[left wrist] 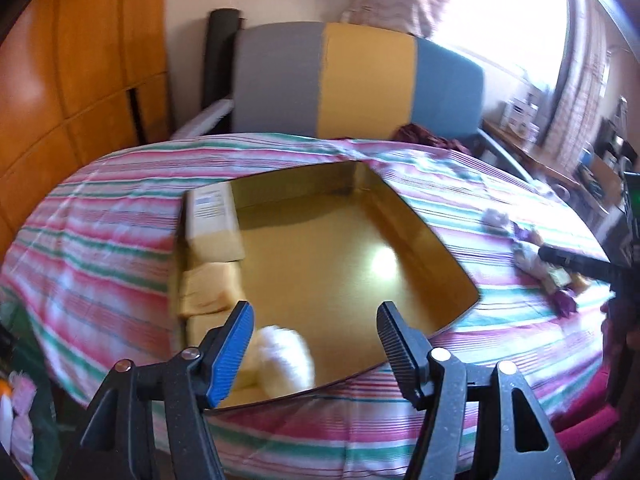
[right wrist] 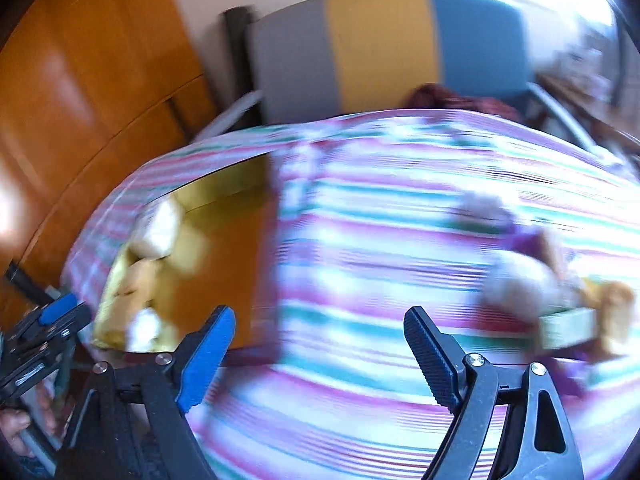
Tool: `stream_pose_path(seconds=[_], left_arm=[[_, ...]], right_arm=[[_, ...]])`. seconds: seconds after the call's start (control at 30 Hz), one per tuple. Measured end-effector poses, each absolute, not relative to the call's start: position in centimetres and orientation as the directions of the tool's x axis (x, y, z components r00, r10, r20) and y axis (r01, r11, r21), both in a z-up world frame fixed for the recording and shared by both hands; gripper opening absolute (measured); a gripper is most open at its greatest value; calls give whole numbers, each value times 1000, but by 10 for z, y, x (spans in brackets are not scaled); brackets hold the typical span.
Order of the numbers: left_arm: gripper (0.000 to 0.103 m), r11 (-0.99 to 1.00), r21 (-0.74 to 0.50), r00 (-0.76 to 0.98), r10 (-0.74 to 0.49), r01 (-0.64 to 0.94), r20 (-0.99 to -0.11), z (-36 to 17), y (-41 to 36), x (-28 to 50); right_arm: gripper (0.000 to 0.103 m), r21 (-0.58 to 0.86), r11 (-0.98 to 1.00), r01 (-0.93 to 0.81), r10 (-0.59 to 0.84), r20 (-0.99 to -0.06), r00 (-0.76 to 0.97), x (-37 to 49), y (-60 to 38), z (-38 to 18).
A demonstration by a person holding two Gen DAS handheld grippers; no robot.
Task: Organize objects
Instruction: 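Lower the plastic-wrapped bundle into the tray beside the sponges and release, then return the left tool to the pile and grasp the grey sock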
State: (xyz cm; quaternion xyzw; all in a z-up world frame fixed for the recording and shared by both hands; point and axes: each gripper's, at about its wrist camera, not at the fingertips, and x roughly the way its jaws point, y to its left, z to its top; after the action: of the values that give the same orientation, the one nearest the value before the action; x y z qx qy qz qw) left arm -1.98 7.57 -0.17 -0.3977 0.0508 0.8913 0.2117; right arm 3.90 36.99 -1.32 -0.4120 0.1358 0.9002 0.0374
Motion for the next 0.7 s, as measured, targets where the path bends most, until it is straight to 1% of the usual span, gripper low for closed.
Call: stream_pose_path(seconds=[0.07,0.1,0.17,0.27,0.37,0.43,0.5,0.6,0.7], left_arm=[[63,-885,-90,-563,366,-457,-741,-3,92,-21],[60,-874,-96,-547,381,-477,-745,-4,100,-20],[60,-845,-100,-518,411,-525,-750,-5,121,-18],[59,-801,-92,-480,442,-591,-758,-3,154,-10],[59,-747,-100,-431,481,-657,-764,-2,187,-5],[59,-719,-102,-403,495,-687,-770,-3,208,-2],[59,-688,-107,-372,509,-718,-776,-5,231,3],[59,-648,-123,-322,523,-751,-789,-11,261,6],[59,-622,-135,-277,520,-771,-808,-19,287,7]], right_arm=[[88,199,-944,-264,26,-751,-660,50,404,-8],[88,200,-923,-328,74,-747,-661,60,428,-5],[89,222,-876,-429,139,-735,-663,77,468,3],[92,265,-753,-602,264,-717,-646,107,529,8],[92,320,-630,-707,334,-711,-619,134,569,-1],[92,373,-547,-749,341,-718,-606,148,587,-13],[92,432,-481,-763,315,-727,-610,156,599,-20],[92,438,-457,-774,329,-726,-605,159,605,-21],[92,469,-442,-764,296,-728,-618,161,608,-24]])
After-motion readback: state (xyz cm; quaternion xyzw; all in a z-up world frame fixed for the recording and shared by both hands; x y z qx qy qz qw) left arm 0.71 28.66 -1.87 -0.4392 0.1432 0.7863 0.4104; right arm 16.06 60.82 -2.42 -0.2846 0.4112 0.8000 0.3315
